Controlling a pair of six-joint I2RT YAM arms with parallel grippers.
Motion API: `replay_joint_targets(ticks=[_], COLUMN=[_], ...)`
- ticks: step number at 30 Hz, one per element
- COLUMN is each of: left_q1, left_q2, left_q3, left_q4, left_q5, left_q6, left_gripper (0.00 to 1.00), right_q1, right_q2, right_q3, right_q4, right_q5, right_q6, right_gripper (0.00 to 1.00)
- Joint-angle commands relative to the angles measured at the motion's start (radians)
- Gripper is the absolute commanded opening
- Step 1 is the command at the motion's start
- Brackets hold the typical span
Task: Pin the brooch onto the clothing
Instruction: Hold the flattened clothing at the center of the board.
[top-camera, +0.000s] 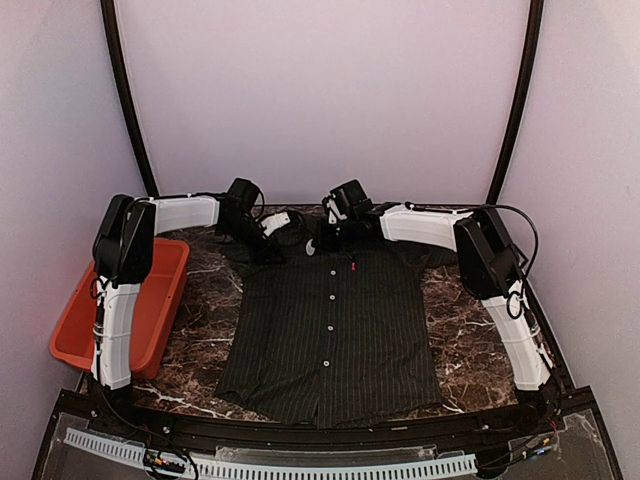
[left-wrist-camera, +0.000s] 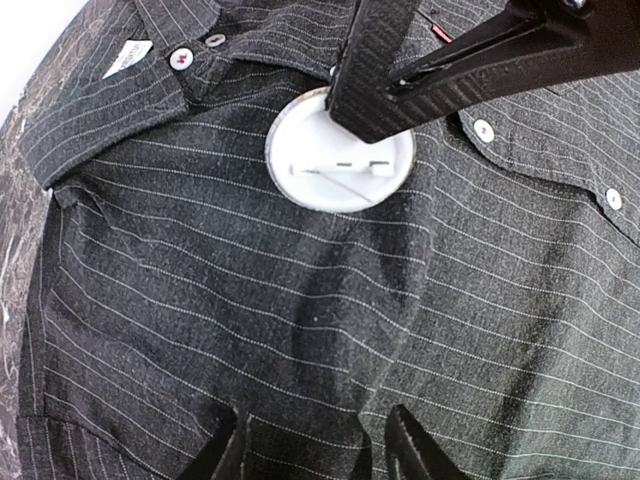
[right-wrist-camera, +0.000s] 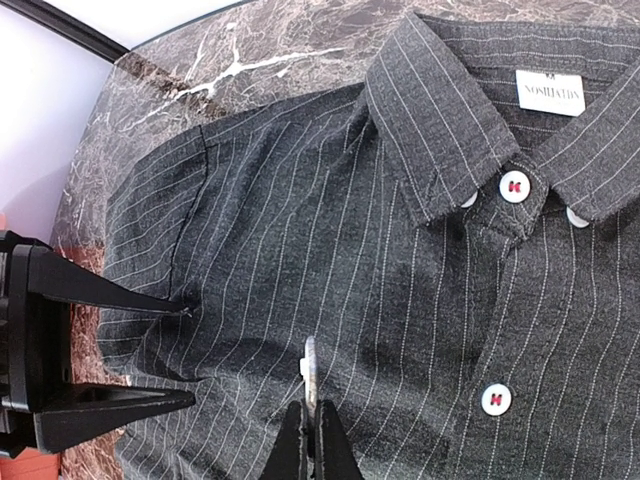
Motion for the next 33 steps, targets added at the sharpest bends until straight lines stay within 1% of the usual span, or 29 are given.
replay_joint_targets(ticks=[1, 4, 7, 10, 12, 13, 15, 20, 26, 33], left_q1=[-0.01, -0.015, -0.021, -0.024, -0.024, -0.024, -0.024, -0.024, -0.022, -0.022], left_q2=[0.013, 0.018, 0.027, 0.029, 0.031, 0.03, 0.029, 0.02, -0.021, -0.07], left_q3=[-0.016, -0.01, 0.001, 0.004, 0.005, 0.004, 0.004, -0.007, -0.069, -0.142], left_q4=[-0.014, -0.015, -0.022, -0.025, -0.021, -0.015, 0.001, 0.048, 0.102, 0.164], left_q5=[0.004, 0.005, -0.003, -0.006, -0.003, -0.004, -0.012, -0.039, -0.032, -0.002], left_q6=[0.0, -0.002, -0.001, -0.002, -0.008, -0.022, -0.049, -0.11, -0.119, -0.111], left_gripper=[0.43, 0.39, 0.29, 0.21, 0.1, 0.03, 0.01, 0.01, 0.01, 0.01], right_q1=[-0.008, -0.007, -0.008, -0.006, -0.007, -0.007, -0.006, -0.007, -0.007, -0.009], right_q2=[-0.03, -0.029, -0.028, -0.029, -0.027, -0.025, -0.017, 0.001, 0.018, 0.051], right_q3=[0.026, 0.029, 0.032, 0.035, 0.039, 0.044, 0.063, 0.093, 0.118, 0.144], right_q4=[-0.01, -0.01, -0.013, -0.015, -0.018, -0.024, -0.04, -0.074, -0.092, -0.092], right_q5=[-0.011, -0.016, -0.017, -0.019, -0.016, -0.015, -0.015, -0.023, -0.027, -0.08], right_q6=[0.004, 0.009, 0.008, 0.008, 0.008, 0.007, 0.007, 0.012, 0.024, 0.066], right_gripper=[0.0, 0.0, 0.0, 0.0, 0.0, 0.0, 0.0, 0.0, 0.0, 0.0])
